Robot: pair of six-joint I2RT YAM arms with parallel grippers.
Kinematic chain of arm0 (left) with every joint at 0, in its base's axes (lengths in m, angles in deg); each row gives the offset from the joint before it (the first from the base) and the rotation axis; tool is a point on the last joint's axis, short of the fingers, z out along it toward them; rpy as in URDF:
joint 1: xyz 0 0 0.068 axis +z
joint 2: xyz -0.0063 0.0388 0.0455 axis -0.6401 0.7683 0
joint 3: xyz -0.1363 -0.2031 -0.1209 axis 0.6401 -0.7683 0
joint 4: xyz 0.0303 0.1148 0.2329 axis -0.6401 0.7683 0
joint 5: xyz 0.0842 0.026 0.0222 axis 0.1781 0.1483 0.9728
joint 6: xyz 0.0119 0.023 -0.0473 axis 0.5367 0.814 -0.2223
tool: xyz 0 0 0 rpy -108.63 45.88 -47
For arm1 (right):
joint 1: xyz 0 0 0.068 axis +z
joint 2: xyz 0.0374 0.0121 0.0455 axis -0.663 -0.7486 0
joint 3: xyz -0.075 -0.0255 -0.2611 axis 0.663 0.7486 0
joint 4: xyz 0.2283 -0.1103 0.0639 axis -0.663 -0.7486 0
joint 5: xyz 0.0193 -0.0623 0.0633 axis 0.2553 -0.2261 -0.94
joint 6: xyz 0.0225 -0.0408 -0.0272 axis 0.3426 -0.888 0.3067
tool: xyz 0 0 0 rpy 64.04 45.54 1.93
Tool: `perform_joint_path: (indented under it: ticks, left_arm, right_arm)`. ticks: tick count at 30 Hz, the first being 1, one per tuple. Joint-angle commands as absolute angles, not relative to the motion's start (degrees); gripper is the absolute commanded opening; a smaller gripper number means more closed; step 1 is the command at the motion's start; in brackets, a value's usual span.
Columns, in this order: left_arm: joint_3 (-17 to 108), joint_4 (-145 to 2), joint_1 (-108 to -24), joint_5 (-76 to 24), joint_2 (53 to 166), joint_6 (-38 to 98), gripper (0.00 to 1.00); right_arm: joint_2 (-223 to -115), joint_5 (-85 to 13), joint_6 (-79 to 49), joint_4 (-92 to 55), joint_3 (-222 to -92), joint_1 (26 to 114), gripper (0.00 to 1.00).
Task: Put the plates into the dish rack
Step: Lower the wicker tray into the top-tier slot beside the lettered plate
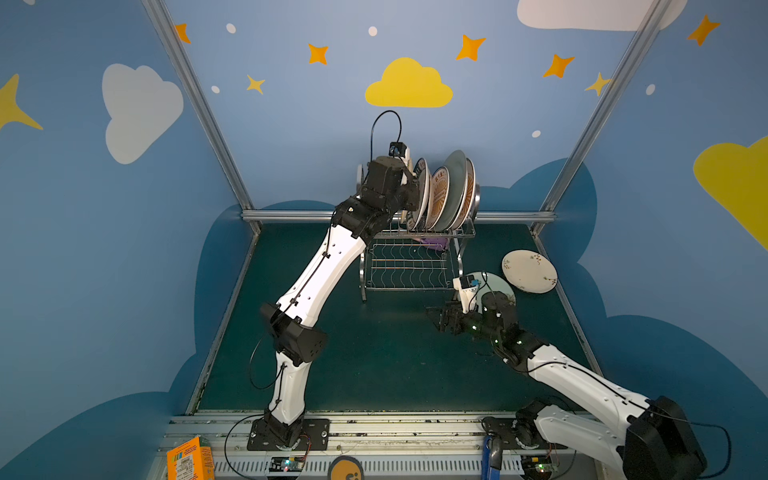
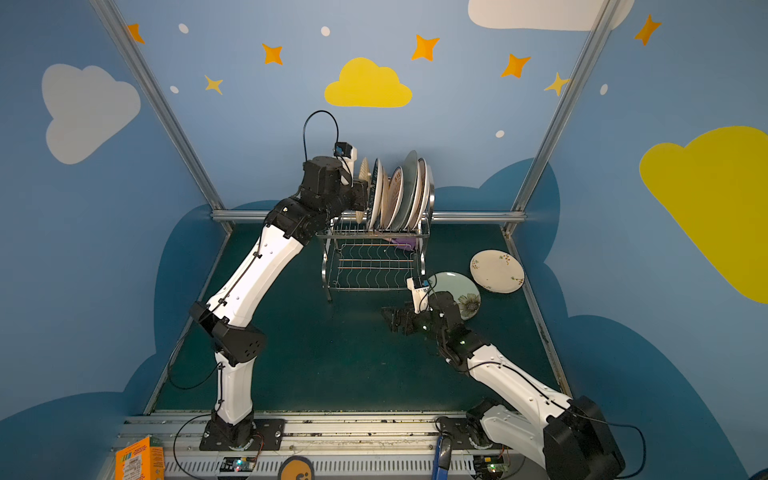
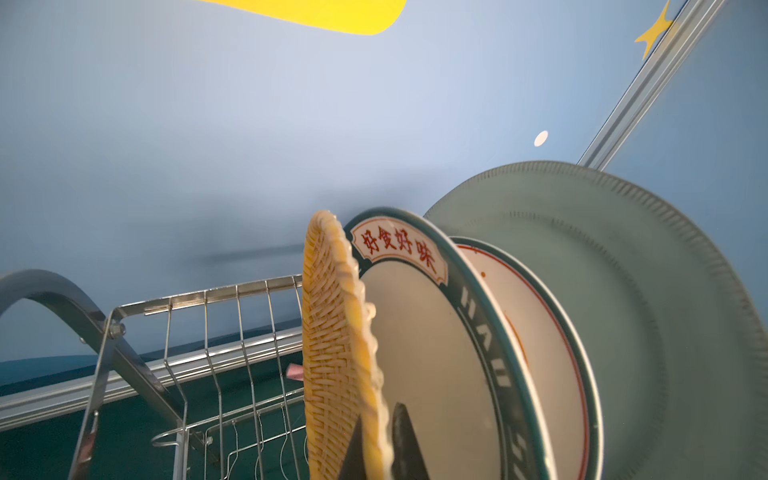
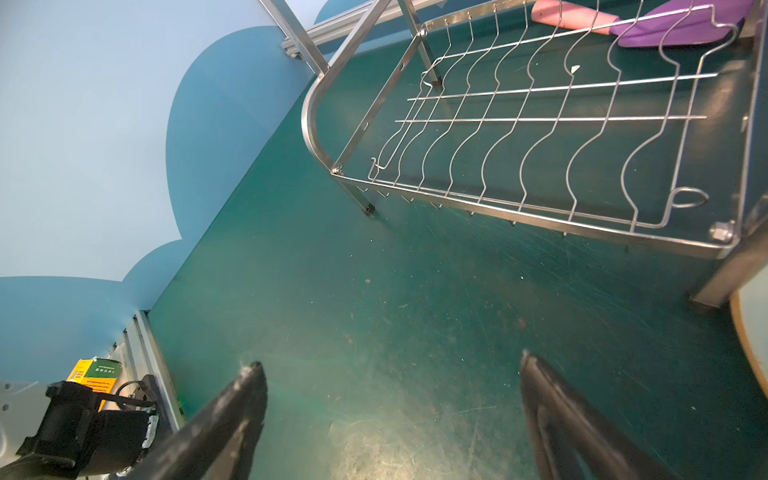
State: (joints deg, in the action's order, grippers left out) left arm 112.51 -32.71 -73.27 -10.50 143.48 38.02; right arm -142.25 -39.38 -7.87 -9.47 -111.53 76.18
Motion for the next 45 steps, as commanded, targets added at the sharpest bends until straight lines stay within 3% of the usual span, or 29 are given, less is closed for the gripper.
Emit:
perform_joint_path:
  ticks: [1, 27, 45]
  left_arm:
    - [112.2, -35.5, -73.1, -10.3, 143.1, 37.6, 0.04]
    - [105.6, -36.8, -74.5, -5.7, 143.2, 40.5, 0.04]
    - [95.5, -42.8, -74.7, -5.8, 137.8, 38.6, 0.19]
  right_arm:
    - [-142.6, -39.0, -8.6, -9.8, -113.7, 76.6, 0.93]
    - [-143.5, -39.0, -8.9, -10.3, -114.4, 76.9, 0.92]
    - [-143.9, -38.8, -9.1, -10.6, -114.7, 77.0, 0.93]
